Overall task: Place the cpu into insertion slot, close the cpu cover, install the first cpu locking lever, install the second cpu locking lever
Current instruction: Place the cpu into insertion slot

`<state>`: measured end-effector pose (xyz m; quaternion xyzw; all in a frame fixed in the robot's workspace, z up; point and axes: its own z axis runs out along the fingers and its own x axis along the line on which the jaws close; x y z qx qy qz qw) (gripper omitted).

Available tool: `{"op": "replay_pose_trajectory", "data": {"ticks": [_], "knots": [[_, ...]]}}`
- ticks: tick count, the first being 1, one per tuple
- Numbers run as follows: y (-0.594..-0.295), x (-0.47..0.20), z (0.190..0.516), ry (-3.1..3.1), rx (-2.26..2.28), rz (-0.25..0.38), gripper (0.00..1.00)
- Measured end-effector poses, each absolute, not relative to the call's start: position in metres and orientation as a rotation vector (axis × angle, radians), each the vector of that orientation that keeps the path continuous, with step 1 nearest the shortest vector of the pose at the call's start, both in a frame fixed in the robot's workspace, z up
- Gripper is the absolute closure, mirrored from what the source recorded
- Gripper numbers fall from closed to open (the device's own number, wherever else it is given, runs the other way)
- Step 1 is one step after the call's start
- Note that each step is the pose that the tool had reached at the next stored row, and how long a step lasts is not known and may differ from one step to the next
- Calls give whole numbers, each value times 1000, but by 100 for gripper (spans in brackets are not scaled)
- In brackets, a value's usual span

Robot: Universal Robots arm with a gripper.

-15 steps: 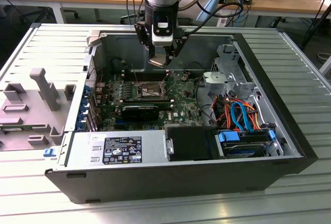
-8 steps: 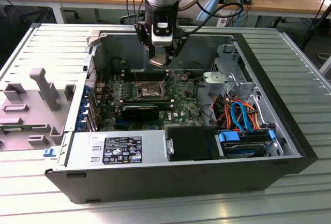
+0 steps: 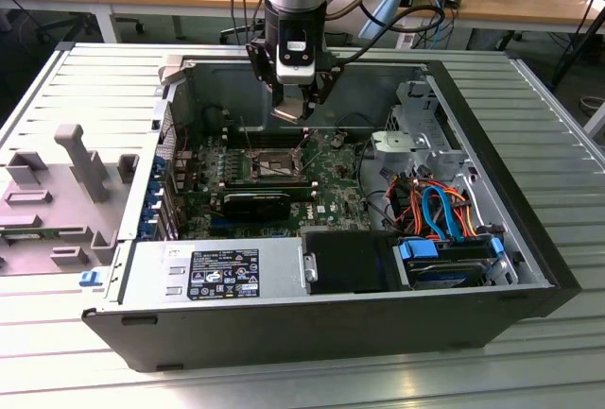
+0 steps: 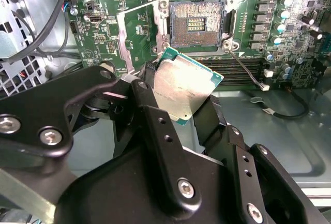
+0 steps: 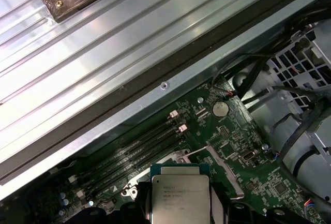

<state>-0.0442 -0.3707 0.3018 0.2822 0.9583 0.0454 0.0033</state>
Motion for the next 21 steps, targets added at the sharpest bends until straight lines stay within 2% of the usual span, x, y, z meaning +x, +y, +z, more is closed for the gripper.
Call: {"op": "replay_pose_trajectory", "data": {"ticks": [21], "knots": [[-371,-44,301,2994,917,142,46]]}}
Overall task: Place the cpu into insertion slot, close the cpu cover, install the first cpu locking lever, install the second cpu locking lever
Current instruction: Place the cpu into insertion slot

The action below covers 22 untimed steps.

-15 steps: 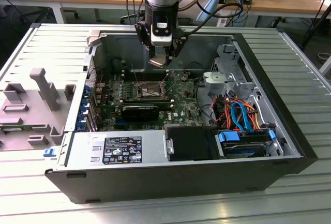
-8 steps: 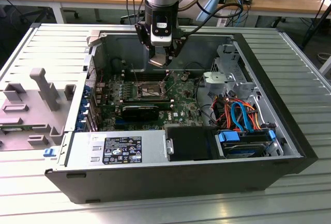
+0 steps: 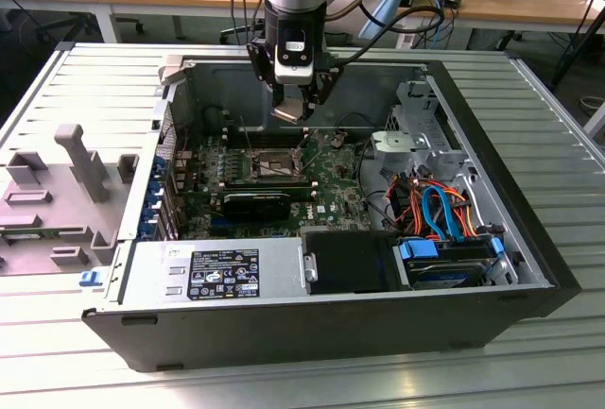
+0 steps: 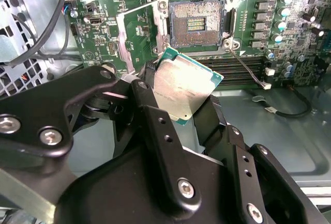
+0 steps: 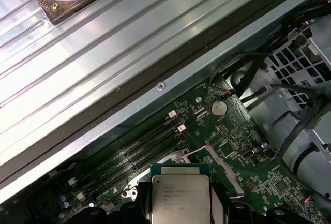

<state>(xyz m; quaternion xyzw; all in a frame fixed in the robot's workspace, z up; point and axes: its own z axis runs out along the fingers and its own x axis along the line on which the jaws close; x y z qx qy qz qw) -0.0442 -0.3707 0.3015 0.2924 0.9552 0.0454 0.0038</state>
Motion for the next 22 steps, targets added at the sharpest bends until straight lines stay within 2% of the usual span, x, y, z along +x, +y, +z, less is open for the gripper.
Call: {"op": "replay_pose_trajectory", "data": {"ticks": [22], "knots": [[-371,-44,301,2986,940,142,46]]}}
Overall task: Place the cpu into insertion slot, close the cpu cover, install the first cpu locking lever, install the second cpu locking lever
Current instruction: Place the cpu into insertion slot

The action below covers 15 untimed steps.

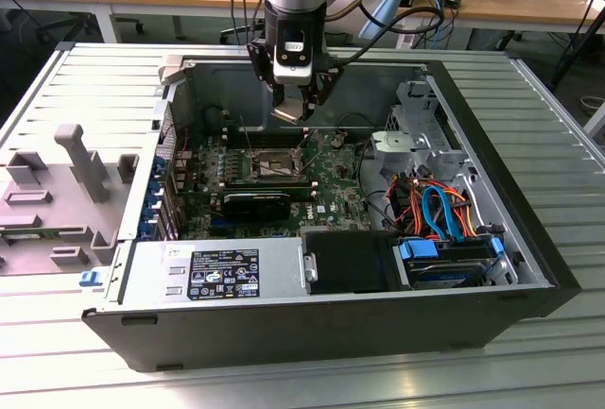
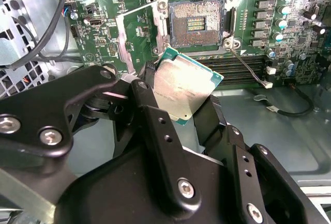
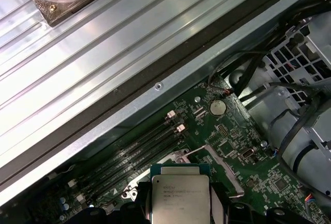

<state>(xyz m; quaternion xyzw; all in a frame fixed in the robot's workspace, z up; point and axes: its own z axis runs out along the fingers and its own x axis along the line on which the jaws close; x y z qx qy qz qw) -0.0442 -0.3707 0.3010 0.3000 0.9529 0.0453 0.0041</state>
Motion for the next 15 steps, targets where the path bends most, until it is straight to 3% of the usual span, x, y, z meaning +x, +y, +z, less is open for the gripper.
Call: {"op": "replay_pose_trajectory", "data": {"ticks": [15], "knots": [[-371,-44,301,2980,955,142,46]]}}
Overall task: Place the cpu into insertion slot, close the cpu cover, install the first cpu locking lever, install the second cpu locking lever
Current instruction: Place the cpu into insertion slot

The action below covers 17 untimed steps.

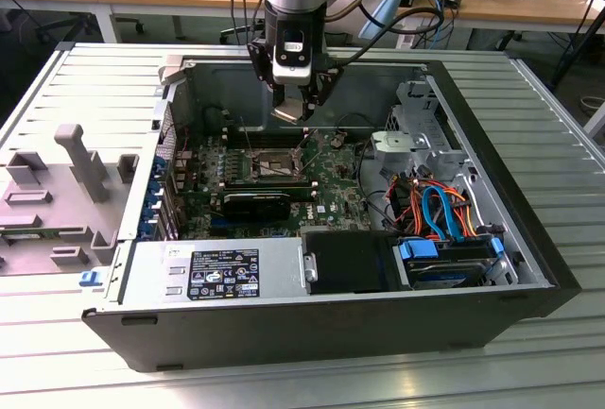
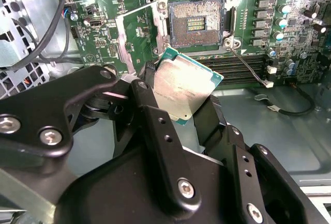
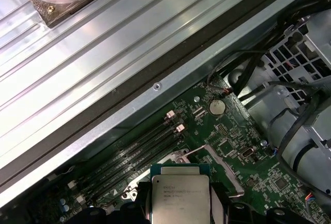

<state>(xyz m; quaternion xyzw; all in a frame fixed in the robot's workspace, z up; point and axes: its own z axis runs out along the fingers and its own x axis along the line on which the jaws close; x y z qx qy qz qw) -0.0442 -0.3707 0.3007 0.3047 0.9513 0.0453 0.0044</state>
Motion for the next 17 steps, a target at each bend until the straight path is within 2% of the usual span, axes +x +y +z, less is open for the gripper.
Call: {"op": "replay_pose_trajectory", "data": {"ticks": [17], "knots": [[-371,-44,300,2972,978,142,46]]}}
